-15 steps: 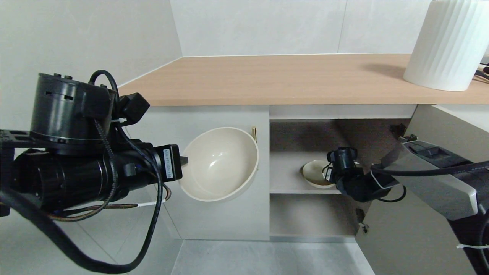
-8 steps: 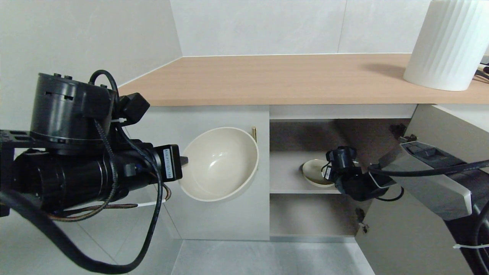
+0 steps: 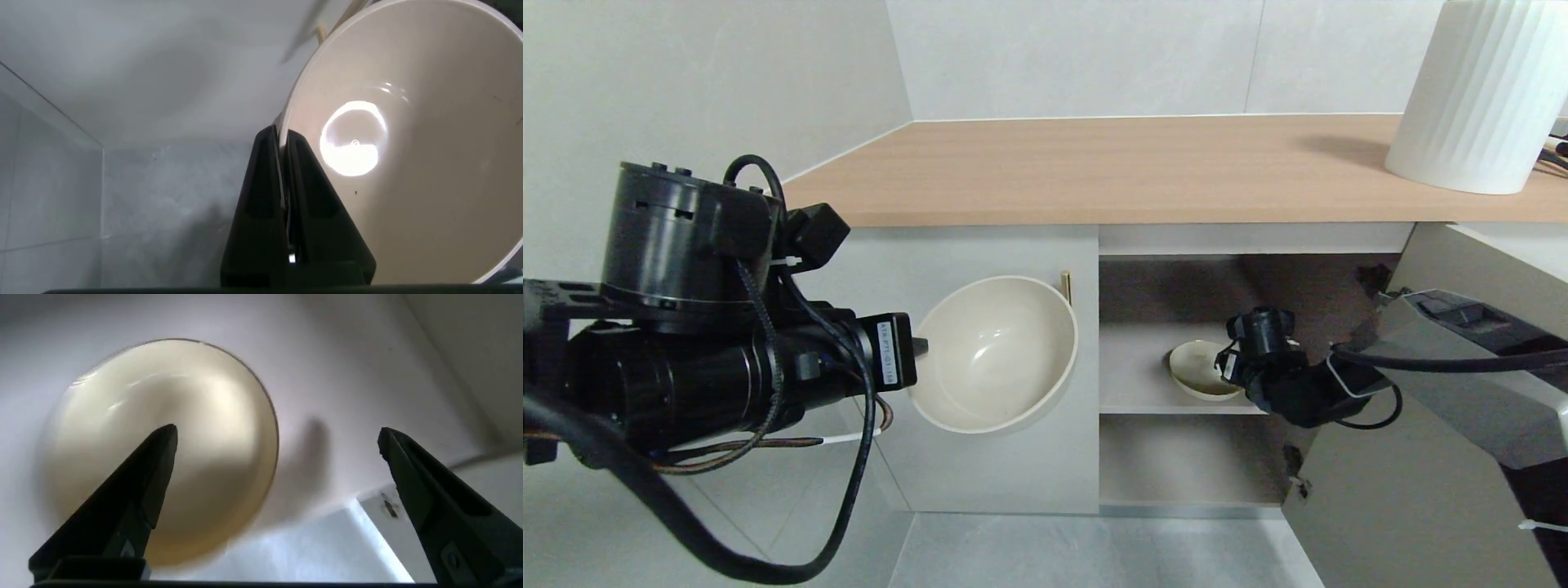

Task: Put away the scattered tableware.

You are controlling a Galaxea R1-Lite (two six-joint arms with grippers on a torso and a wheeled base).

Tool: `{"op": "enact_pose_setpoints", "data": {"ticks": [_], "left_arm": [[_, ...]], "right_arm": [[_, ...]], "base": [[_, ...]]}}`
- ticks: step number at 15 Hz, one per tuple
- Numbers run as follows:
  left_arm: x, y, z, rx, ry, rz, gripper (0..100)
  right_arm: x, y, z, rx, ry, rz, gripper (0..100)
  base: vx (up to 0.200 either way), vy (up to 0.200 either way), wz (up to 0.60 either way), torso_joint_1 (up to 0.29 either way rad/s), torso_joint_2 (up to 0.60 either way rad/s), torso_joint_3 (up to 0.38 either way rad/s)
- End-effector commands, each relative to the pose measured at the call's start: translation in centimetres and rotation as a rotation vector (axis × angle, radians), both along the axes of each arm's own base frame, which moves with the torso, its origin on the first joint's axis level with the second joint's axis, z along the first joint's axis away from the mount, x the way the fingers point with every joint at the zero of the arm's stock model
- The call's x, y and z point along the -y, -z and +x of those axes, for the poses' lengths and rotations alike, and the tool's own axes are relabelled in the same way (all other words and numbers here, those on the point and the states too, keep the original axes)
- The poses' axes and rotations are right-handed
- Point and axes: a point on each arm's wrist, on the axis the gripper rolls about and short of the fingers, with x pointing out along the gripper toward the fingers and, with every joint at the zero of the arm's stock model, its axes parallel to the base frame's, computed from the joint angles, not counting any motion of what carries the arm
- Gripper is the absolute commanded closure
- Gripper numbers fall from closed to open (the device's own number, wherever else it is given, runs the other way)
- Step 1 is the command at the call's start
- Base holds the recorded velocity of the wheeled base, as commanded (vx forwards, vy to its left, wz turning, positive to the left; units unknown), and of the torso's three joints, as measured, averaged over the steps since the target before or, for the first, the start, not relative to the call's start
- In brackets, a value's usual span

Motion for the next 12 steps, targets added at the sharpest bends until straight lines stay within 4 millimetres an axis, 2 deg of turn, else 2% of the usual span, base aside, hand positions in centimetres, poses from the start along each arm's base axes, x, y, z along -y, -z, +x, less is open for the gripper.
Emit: {"op": "enact_pose_setpoints", "data": {"ticks": [1,5,7,9,12], "left_arm": [[0.9,1.1,0.4,-0.030,0.028,0.030,100],[2.5,3.1,1.4,-0.087,0.067,0.088,100],[3.9,4.4,1.6,-0.115,0.104,0.112,100],[5.2,5.8,1.6,-0.148,0.131,0.155,100],[6.8,8.1,1.5,-0.164,0.136,0.275,100]], "right_arm": [[-0.4,-6.0,-4.4,0.027,-0.111,0.049,0],[-1.4,-15.1,-13.5,-0.068,-0.385,0.116,0],[-1.5,-18.4,-17.3,-0.088,-0.474,0.132,0],[-1.8,-20.3,-20.6,-0.103,-0.567,0.110,0],[-2.7,-21.0,-23.2,-0.145,-0.646,0.092,0]], "base": [[0.000,0.000,0.00,0.000,0.00,0.000],[0.000,0.000,0.00,0.000,0.00,0.000],[0.000,0.000,0.00,0.000,0.00,0.000],[0.000,0.000,0.00,0.000,0.00,0.000],[0.000,0.000,0.00,0.000,0.00,0.000]]}}
